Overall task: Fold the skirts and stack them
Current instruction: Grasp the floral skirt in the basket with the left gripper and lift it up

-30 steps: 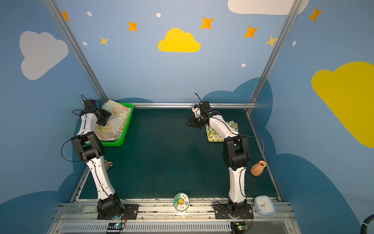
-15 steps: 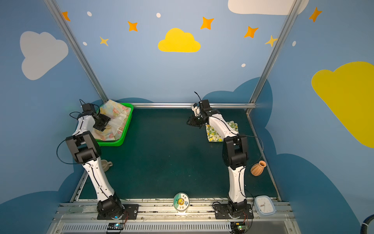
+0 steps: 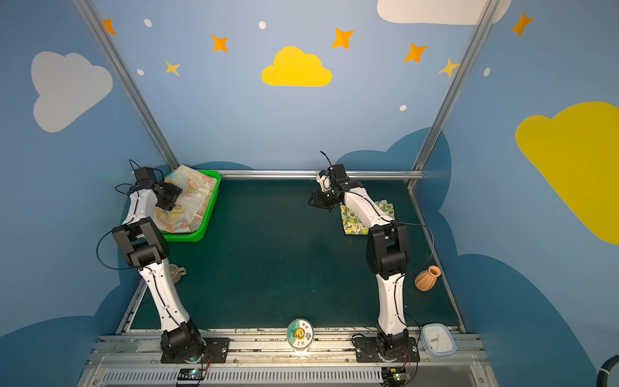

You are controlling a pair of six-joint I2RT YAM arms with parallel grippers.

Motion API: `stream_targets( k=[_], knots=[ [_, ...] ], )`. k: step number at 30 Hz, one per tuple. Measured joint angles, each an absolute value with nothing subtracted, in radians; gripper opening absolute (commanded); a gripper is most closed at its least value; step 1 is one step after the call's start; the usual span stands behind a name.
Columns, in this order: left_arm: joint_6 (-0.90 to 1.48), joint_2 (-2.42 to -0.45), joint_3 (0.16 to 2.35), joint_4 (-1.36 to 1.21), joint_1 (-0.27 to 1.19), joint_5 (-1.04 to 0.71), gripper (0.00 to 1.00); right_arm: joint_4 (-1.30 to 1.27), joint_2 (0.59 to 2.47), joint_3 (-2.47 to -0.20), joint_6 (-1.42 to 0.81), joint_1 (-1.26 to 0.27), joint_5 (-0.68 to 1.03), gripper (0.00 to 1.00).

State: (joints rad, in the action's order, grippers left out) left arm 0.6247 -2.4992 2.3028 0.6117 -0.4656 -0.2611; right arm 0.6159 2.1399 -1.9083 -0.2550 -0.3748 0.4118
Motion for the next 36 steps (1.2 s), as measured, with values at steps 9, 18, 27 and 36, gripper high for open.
stream_targets(
  k=[9, 18, 27, 36],
  knots=[
    [0.623, -2.563, 2.378, 0.619, -0.463, -0.278, 0.39, 0.648, 2.190, -1.967, -0.255, -0.379, 0.412, 0.43],
    [0.638, -2.556, 2.317, 0.557, -0.463, -0.358, 0.04, 0.663, 2.195, -1.991, -0.258, -0.388, 0.411, 0.43],
    [0.674, -2.386, 2.225, 0.551, -0.443, -0.421, 0.04, 0.646, 2.175, -1.970, -0.273, -0.397, 0.413, 0.42],
    [0.677, -2.076, 2.309, 0.559, -0.368, -0.464, 0.04, 0.562, 1.924, -1.754, -0.277, -0.404, 0.413, 0.43]
  ],
)
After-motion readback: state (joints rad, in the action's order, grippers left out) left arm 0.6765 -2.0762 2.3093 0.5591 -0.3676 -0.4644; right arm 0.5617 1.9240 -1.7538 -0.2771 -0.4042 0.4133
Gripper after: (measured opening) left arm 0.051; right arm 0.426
